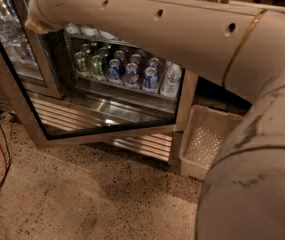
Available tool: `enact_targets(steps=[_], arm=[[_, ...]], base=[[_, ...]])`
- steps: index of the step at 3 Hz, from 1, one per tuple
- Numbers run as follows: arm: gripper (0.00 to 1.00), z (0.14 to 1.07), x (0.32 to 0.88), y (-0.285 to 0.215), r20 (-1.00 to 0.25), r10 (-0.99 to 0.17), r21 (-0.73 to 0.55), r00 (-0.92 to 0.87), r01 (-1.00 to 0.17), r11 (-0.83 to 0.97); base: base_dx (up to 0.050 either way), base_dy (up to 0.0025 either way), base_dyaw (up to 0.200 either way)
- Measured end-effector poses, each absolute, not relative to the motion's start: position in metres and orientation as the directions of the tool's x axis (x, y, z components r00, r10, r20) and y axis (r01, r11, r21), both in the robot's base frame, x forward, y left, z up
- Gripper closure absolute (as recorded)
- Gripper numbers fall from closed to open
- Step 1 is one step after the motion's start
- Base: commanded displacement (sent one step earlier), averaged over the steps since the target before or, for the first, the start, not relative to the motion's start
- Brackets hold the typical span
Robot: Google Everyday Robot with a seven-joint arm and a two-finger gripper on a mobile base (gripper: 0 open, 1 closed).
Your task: Close right fridge door
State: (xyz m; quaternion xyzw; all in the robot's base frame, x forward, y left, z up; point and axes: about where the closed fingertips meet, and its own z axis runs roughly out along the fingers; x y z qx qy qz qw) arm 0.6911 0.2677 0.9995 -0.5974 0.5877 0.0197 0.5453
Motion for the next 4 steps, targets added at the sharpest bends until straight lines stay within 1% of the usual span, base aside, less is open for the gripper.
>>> enact_targets(steps=[1, 4], arm=[[1.0, 0.9927, 0.7005, 0.2735, -0.659, -0.693, -0.625, 0.292, -0.725, 0.289], [1.0, 0.9927, 0.7005, 0.2735, -0.659, -0.693, -0.625, 0.292, -0.725, 0.289]], base=[[0.032, 0.00001, 0.003], [0.048, -0.00002, 0.0]])
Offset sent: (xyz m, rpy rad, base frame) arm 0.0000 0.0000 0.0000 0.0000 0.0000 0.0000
